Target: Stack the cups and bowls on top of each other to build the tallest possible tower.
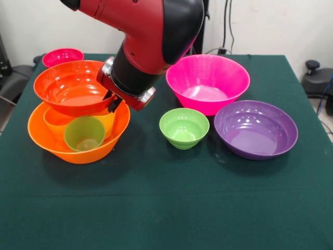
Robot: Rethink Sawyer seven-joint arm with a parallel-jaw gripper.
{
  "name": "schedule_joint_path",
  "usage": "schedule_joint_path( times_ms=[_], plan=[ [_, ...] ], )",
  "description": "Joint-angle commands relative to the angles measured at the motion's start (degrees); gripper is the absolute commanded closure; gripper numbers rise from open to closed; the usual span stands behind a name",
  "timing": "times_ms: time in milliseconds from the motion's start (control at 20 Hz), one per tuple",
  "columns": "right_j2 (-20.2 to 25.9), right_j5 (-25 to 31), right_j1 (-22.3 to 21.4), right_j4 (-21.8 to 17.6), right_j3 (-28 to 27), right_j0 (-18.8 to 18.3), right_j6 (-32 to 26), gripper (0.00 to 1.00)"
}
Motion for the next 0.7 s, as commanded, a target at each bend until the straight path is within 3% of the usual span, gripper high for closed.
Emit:
schedule_joint_path(
  times_ms=[50, 700],
  plan=[
    [5.6, 5.5, -1.1, -0.4, -2.0, 1.1, -5.1, 1.0],
    [6.5, 9.1, -1.3, 0.2, -5.0, 0.4, -6.1, 1.0]
  ],
)
